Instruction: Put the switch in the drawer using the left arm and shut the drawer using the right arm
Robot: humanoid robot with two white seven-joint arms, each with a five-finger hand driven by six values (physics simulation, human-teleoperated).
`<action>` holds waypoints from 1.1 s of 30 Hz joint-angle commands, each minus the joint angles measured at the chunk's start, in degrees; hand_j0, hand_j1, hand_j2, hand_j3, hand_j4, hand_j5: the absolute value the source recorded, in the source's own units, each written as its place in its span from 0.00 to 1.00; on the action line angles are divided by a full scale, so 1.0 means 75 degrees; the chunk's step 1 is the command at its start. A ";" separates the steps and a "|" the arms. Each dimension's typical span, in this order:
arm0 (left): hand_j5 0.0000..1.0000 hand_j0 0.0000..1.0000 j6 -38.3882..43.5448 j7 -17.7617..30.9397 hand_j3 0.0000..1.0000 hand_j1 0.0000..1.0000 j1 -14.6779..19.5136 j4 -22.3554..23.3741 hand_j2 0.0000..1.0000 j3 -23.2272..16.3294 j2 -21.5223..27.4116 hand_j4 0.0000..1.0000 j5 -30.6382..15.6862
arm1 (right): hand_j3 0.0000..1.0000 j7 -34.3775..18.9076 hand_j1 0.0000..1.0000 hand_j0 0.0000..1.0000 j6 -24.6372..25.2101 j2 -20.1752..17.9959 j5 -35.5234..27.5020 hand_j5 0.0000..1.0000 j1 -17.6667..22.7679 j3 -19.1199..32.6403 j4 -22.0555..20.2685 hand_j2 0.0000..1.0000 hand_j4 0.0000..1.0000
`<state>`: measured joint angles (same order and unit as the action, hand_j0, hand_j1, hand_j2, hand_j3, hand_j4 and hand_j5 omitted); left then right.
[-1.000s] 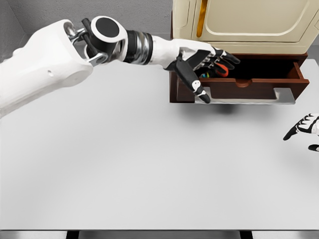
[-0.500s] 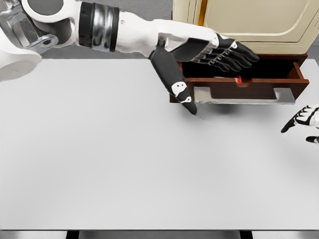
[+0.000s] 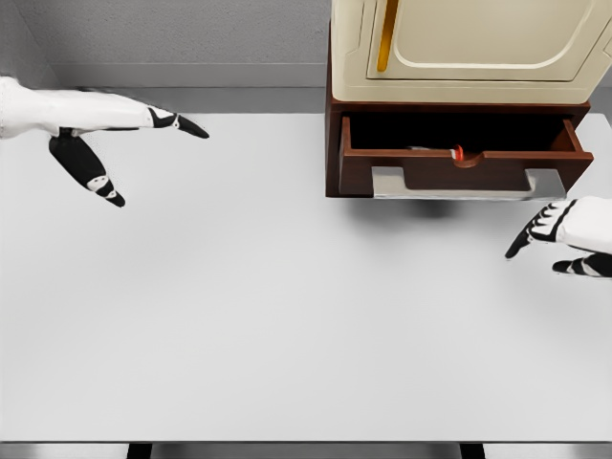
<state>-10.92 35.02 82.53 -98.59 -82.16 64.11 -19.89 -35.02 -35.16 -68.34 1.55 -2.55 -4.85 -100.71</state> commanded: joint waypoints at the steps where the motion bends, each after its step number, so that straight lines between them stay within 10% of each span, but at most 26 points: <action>1: 1.00 1.00 -0.1318 -0.0002 1.00 1.00 0.0000 -0.0097 1.00 -0.0400 -0.0028 1.00 0.0974 | 0.69 0.0002 0.69 0.69 0.0021 0.0007 -0.0055 0.69 -0.0012 -0.0080 -0.0001 0.69 0.69; 3: 1.00 1.00 -0.3210 -0.0002 1.00 1.00 0.0000 -0.0085 1.00 -0.0400 0.0007 1.00 0.2792 | 0.69 0.0002 0.69 0.69 0.0021 0.0019 -0.0055 0.69 -0.0047 -0.0080 -0.0001 0.69 0.69; 33: 1.00 1.00 -0.3210 -0.0002 1.00 1.00 0.0668 0.0044 1.00 -0.1080 0.0089 1.00 0.2699 | 0.69 0.0002 0.69 0.69 0.0021 0.0733 0.0027 0.69 -0.2508 -0.2154 0.1499 0.69 0.69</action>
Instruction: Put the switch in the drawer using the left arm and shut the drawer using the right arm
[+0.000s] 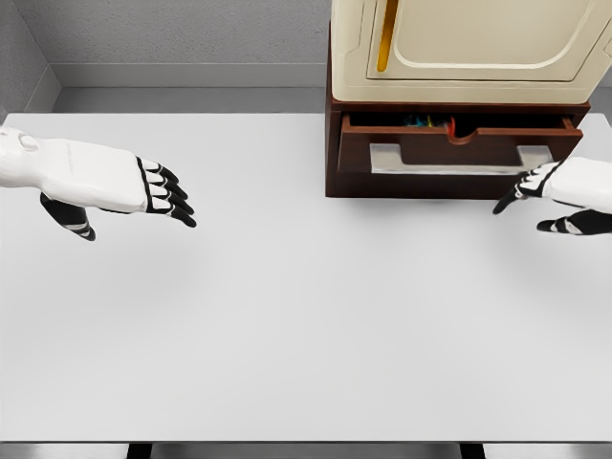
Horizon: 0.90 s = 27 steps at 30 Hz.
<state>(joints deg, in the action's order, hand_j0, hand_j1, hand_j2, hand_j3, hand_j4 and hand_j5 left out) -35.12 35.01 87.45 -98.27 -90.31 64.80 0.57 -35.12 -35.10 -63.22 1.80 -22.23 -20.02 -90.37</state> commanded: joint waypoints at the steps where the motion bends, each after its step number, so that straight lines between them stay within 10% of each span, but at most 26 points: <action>1: 1.00 1.00 0.0016 -0.0002 1.00 1.00 0.0000 0.0001 1.00 0.0006 0.0032 1.00 -0.0030 | 0.69 0.0016 0.69 0.69 0.0013 0.0097 0.0006 0.69 -0.0025 -0.0296 0.0202 0.69 0.69; 27: 1.00 1.00 0.0016 -0.0002 1.00 1.00 -0.0270 0.0130 1.00 -0.0322 0.0067 1.00 -0.0030 | 0.71 0.0016 0.71 0.71 0.0013 0.0472 0.0099 0.71 -0.1255 -0.0964 0.1292 0.71 0.71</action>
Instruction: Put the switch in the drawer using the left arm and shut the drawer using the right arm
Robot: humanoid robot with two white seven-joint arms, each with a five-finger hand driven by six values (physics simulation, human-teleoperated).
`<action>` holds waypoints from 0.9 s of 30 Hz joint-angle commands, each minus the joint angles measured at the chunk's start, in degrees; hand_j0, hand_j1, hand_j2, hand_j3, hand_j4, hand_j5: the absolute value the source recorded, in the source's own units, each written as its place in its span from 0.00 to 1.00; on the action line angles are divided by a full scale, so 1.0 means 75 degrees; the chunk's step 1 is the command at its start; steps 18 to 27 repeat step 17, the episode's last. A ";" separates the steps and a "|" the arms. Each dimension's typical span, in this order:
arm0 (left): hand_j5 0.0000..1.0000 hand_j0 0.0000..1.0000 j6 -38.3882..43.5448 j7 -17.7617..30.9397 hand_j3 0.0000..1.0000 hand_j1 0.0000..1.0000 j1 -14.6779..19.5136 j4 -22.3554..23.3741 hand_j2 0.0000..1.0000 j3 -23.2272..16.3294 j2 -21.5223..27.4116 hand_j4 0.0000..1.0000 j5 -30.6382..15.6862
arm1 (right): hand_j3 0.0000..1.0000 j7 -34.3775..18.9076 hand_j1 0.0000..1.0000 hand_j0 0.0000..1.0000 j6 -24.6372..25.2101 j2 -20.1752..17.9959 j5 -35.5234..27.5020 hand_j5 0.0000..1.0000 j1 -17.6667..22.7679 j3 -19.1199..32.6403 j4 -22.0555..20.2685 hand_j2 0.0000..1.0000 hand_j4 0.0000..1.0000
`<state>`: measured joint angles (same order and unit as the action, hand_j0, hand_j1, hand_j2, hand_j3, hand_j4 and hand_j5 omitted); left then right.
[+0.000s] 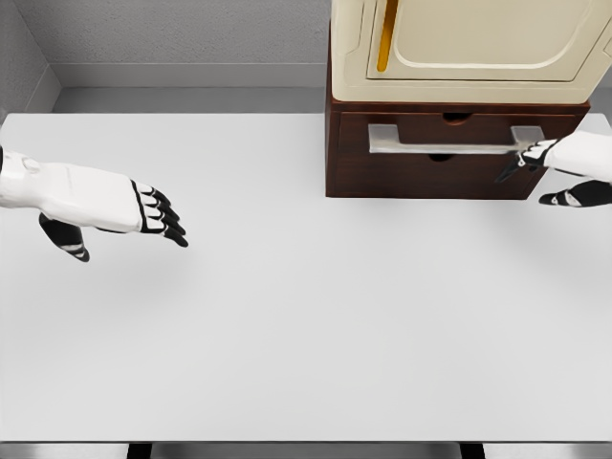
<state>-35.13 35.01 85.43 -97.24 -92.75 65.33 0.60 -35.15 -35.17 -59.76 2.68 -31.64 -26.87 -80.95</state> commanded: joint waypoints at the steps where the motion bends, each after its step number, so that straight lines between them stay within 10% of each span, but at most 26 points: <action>1: 1.00 1.00 0.0017 -0.0002 1.00 1.00 0.0000 -0.0008 1.00 0.0003 0.0009 1.00 -0.0034 | 0.71 0.0020 0.71 0.71 0.0023 0.0011 -0.0018 0.71 -0.0012 -0.0074 0.0035 0.71 0.71; 6: 1.00 1.00 0.0017 -0.0002 1.00 1.00 -0.0023 -0.0008 1.00 0.0003 0.0009 1.00 -0.0034 | 0.72 0.0020 0.72 0.72 0.0023 -0.0106 -0.0041 0.72 -0.0094 -0.0191 -0.0070 0.72 0.72; 9: 1.00 1.00 0.0017 -0.0002 1.00 1.00 -0.0035 -0.0008 1.00 0.0003 0.0009 1.00 -0.0034 | 0.72 0.0020 0.72 0.72 0.0023 -0.0691 0.0076 0.72 0.0667 -0.0133 -0.1885 0.72 0.72; 10: 1.00 1.00 0.0017 -0.0002 1.00 1.00 -0.0035 -0.0008 1.00 -0.0008 0.0009 1.00 -0.0034 | 1.00 0.0020 1.00 1.00 0.0023 -0.0704 0.0088 1.00 0.1054 -0.0133 -0.2437 1.00 1.00; 27: 1.00 1.00 0.0017 -0.0002 1.00 1.00 -0.0035 -0.0008 1.00 -0.0008 0.0009 1.00 -0.0034 | 1.00 0.0020 1.00 1.00 0.0023 -0.0610 0.0310 1.00 0.1266 -0.0425 -0.2636 1.00 1.00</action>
